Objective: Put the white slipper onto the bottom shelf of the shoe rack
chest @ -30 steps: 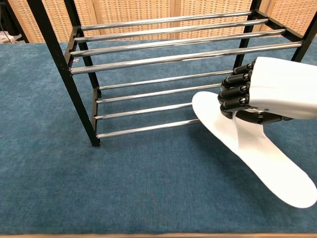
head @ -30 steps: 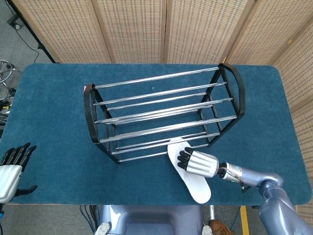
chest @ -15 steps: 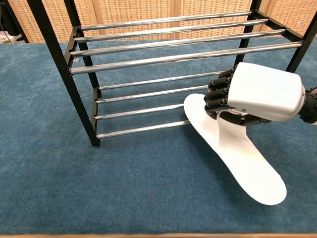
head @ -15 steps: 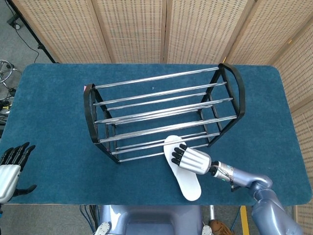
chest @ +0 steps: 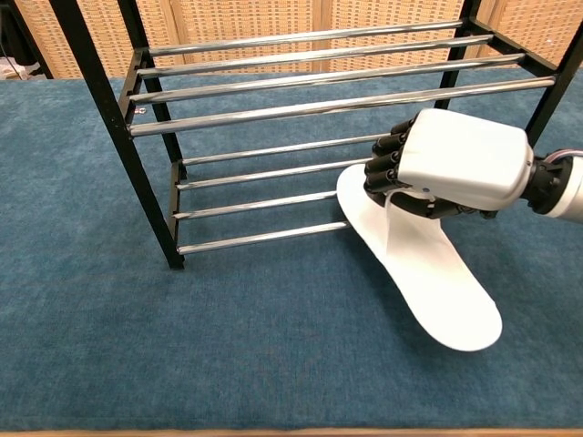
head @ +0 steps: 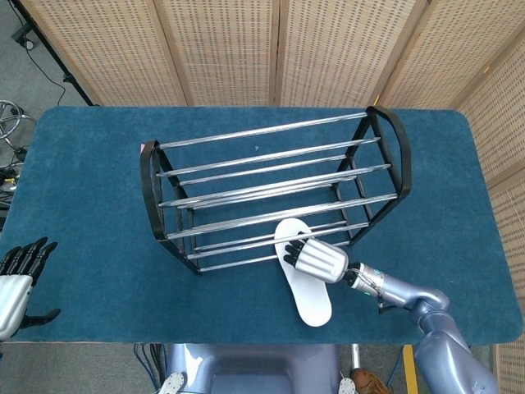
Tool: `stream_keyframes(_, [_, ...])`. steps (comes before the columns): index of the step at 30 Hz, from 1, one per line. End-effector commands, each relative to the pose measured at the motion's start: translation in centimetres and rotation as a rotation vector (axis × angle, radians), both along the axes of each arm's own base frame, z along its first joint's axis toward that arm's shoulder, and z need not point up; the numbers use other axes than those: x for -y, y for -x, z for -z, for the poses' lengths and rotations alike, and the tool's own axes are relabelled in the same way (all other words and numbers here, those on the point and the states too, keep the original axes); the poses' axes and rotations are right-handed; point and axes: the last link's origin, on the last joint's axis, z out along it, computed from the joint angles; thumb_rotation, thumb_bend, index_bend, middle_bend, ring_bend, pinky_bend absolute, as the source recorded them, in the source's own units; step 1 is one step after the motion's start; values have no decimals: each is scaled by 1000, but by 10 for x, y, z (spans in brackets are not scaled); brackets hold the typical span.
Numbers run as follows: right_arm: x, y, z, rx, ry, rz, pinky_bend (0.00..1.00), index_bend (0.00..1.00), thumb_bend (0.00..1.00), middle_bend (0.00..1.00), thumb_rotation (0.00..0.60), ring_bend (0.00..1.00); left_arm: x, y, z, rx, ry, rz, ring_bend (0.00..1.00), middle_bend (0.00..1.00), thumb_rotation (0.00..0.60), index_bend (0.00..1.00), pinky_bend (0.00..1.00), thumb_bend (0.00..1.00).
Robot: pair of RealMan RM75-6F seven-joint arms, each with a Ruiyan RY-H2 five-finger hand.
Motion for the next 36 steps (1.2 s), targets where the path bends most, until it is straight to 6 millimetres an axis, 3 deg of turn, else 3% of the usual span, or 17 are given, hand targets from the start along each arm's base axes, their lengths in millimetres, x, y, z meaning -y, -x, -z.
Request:
stream_keyframes(1, [2, -2, 2, 1, 1, 9, 571, 518, 642, 511, 600, 459, -1, 0, 0, 1, 0, -1, 0, 0, 600, 0, 0, 90])
stream_keyframes(27, [24, -19, 16, -19, 11, 68, 571, 518, 643, 511, 600, 459, -6, 3, -4, 12, -7, -13, 0, 0, 600, 0, 0, 89])
stream_keyframes(36, [42, -26, 11, -17, 52, 113, 571, 518, 643, 511, 600, 459, -6, 2, -4, 9, -7, -10, 0, 0, 600, 0, 0, 89])
